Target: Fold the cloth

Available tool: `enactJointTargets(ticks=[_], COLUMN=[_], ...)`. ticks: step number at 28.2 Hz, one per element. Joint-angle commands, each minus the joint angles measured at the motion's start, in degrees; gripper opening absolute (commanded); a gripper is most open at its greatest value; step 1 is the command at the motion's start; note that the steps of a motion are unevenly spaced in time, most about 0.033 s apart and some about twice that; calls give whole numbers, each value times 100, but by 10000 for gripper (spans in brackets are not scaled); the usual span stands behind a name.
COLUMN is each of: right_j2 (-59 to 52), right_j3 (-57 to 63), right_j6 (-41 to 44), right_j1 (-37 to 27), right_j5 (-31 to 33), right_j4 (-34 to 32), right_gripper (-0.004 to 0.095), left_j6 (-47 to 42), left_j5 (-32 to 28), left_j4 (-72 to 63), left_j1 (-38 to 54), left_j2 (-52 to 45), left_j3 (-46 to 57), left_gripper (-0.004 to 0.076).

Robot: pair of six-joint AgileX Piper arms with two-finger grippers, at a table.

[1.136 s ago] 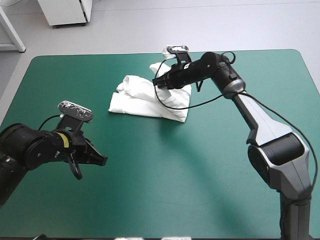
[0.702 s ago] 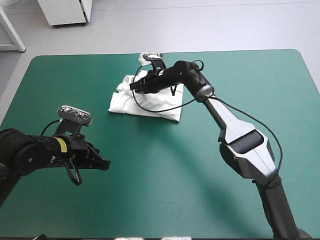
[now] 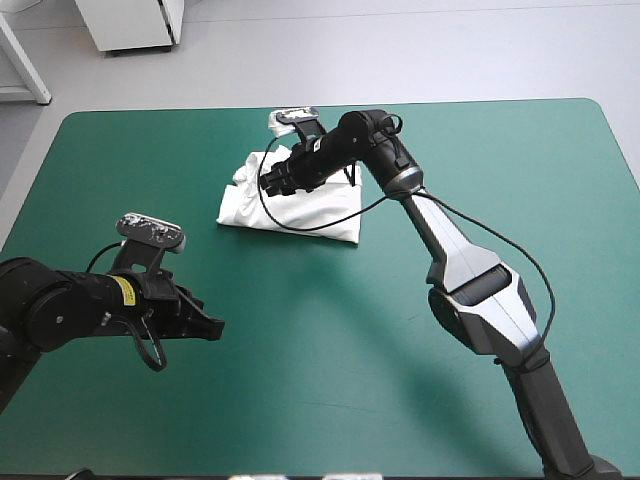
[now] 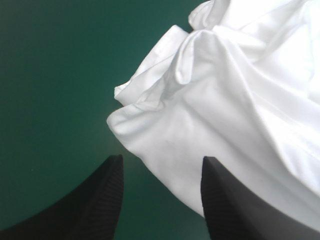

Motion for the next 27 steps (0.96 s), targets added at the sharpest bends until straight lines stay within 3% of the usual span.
enactJointTargets(ticks=[1,7,16,27], right_j2=[-529,-1152,-2107,-1545], right_j3=[-466,160,2378,2514], right_j6=[367,442,140,36], right_j1=[-231,-729,-1129,-1129], right_j5=[184,192,153,-6], right_j4=[-280,-483,-552,-339], right_gripper=[457,456,455,461], left_j6=[-72,-84,-84,-84], left_j5=[170,182,168,-148], left_j4=[-67,-278,-278,-257], left_j1=[-2,-2,-2,-2], left_j2=[-87,-87,-87,-87], left_j3=[-129,-129,-129,-129], left_gripper=[-9,-9,-9,-9])
